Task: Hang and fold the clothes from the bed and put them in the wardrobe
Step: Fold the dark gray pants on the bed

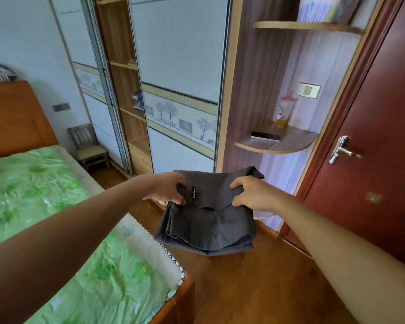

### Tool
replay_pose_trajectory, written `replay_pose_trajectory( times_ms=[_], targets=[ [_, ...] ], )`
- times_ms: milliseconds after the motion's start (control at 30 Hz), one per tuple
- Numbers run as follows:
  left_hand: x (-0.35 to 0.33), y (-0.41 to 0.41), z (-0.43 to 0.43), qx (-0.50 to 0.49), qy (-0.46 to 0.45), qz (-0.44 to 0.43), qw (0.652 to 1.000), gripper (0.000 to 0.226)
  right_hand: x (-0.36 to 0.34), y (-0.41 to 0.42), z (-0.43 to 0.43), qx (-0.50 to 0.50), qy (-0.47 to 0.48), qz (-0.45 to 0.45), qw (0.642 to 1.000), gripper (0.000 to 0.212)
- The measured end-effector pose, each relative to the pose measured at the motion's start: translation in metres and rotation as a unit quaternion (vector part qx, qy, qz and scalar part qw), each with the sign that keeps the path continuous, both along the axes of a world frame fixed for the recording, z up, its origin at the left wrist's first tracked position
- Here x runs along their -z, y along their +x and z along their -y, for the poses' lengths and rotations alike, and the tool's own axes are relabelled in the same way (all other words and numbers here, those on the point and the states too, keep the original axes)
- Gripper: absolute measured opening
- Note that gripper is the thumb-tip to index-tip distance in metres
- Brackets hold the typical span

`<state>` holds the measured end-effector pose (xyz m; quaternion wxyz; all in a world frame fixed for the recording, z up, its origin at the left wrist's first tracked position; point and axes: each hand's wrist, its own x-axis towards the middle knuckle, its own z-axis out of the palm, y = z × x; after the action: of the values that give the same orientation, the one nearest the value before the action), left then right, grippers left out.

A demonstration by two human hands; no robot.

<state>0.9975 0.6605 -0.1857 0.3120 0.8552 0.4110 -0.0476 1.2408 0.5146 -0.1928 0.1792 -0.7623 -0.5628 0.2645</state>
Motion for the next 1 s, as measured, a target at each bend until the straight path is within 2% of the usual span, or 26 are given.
replay_pose_trajectory(
  times_ms=[200,500,700,1000],
  targets=[
    [-0.005,0.021,-0.071,-0.113,0.001,0.002,0.994,0.056,-0.021,0.034,-0.123,-0.109,-0.013,0.037,0.993,0.062],
    [0.011,0.001,-0.178,-0.234,0.001,-0.001,0.972,0.055,-0.014,0.021,-0.299,-0.253,-0.024,0.079,0.964,0.061],
    [0.027,-0.003,-0.272,-0.299,0.005,0.037,0.953,0.041,-0.003,0.006,-0.417,-0.299,-0.006,0.095,0.95,0.059],
    [0.014,-0.013,-0.367,-0.353,-0.011,0.065,0.933,0.044,-0.015,-0.01,-0.551,-0.354,0.016,0.08,0.932,0.056]
  ],
)
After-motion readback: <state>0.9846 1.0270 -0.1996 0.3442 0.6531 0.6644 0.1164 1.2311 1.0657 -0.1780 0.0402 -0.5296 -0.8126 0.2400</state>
